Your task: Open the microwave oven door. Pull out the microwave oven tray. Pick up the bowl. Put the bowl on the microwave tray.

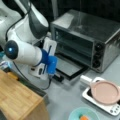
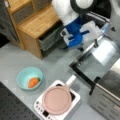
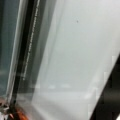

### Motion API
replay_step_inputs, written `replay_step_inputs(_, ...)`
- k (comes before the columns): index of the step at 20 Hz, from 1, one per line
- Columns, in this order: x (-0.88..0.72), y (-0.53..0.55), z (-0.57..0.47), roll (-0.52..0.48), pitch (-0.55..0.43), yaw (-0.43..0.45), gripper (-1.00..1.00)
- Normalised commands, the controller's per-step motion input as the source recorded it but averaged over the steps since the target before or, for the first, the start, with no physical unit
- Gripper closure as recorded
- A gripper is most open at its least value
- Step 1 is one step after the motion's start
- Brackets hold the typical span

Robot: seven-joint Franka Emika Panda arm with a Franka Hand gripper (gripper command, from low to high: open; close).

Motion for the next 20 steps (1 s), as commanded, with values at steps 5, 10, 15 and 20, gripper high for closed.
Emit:
replay_step_inputs(5, -0.03, -0.07, 0.09, -0.039, -0.025, 0.157, -1.00)
replay_step_inputs(10, -0.10, 0.16, 0.11, 0.022, -0.056, 0.139, -1.00)
replay_step_inputs(15, -0.17, 0.38, 0.10, 0.063, -0.125, 0.066, -1.00)
replay_step_inputs(20, -0.16, 0.41, 0.02, 0.188, -0.165, 0.076, -1.00)
